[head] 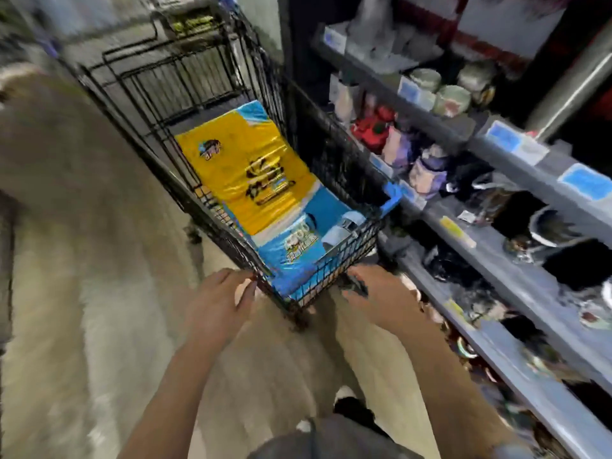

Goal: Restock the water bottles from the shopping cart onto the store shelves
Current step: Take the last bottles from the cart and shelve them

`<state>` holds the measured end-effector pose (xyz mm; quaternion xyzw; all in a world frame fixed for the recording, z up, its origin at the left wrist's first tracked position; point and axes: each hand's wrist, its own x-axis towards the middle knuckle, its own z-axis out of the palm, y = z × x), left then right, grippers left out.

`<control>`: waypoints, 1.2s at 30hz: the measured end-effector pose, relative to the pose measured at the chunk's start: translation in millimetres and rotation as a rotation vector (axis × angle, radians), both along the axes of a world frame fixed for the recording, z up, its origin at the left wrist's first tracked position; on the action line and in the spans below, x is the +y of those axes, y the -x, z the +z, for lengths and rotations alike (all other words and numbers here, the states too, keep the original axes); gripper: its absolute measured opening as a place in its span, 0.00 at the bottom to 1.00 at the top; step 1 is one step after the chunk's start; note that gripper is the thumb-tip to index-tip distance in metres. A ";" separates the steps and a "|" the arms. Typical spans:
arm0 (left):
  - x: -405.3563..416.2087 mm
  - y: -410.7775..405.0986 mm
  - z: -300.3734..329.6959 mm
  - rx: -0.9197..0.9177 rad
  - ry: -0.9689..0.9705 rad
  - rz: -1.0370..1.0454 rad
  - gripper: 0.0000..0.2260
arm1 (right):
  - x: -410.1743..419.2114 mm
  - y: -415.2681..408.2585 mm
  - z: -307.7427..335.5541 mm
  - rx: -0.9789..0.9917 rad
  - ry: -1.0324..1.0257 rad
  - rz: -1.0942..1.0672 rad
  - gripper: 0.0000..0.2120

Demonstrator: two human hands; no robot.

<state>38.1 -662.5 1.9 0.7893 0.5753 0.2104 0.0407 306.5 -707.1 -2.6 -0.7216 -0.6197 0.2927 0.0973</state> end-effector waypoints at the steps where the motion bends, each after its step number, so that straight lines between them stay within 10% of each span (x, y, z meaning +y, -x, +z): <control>1: 6.9 4.9 0.0 0.002 0.019 0.004 0.17 | 14.2 8.4 0.5 -0.034 -0.012 0.026 0.24; 9: 79.6 32.5 -1.2 0.022 -0.012 0.006 0.15 | 114.9 34.0 -16.6 0.080 -0.036 -0.071 0.19; 20: 219.3 46.0 -62.2 0.436 0.221 -0.189 0.25 | 249.5 8.7 -102.1 -0.037 0.351 -0.598 0.38; 25: 229.9 53.1 -73.2 0.259 0.070 -0.329 0.25 | 259.8 0.8 -132.6 -0.042 0.372 -0.927 0.42; 36: 236.3 59.4 -81.0 0.245 0.039 -0.439 0.21 | 269.3 30.1 -141.3 0.015 0.266 -0.937 0.50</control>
